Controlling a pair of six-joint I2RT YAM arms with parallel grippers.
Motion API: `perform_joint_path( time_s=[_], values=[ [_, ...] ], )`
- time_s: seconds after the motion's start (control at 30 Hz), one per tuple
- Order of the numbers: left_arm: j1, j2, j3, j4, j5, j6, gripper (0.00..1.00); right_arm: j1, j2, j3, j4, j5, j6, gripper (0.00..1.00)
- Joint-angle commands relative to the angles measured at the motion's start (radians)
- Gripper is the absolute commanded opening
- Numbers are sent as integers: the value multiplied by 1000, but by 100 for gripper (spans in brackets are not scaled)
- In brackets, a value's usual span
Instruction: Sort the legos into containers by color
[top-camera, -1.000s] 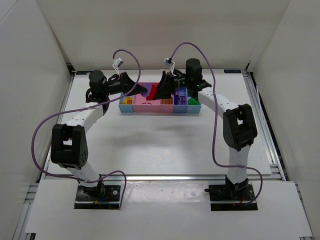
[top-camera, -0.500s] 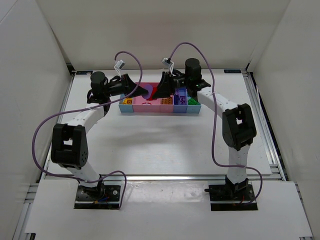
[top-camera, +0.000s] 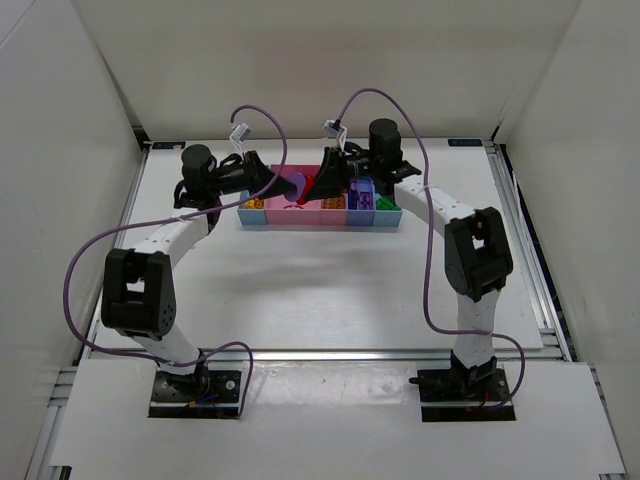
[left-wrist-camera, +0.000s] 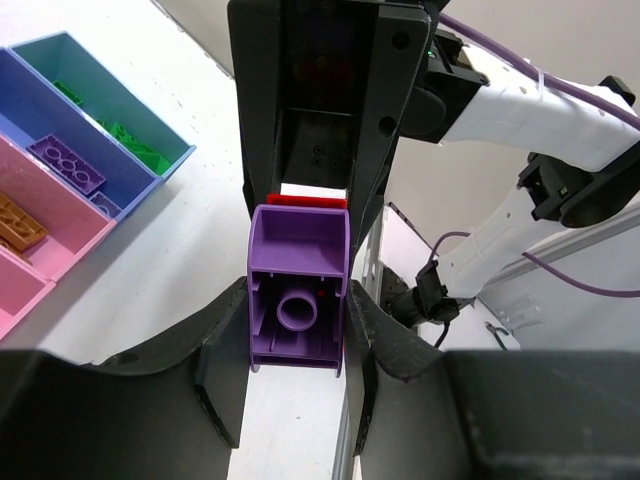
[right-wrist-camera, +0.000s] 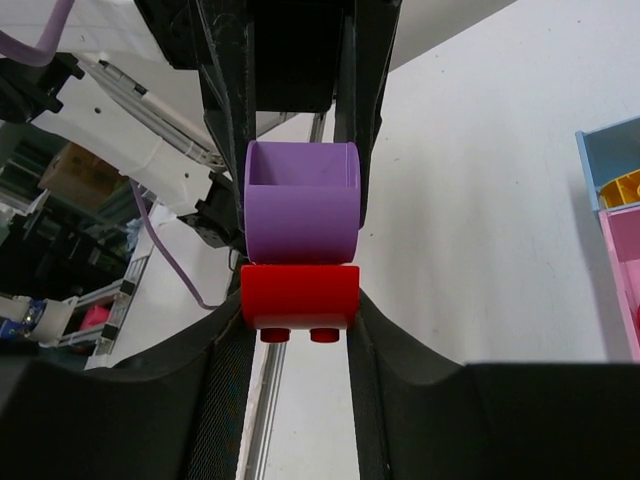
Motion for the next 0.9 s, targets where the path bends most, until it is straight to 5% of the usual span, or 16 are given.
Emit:
perform_joint_path(
  time_s=[0.0,0.2,0.47,0.87],
  values=[
    [38,-64,-4,-36,-52,5,26,-11,-77,-26,-35,-27,-109,2],
    [118,-54,22,31,-97,-50,25,-68,-160,-135,-206,-49,-268,2],
    [74,-18,42,15,-120,-40,25,-157,-243,-207,-484,5,-524,1],
    [3,-4,87,-116,-239,68,24,-228,-303,-256,-515,298,-591,0]
  ],
)
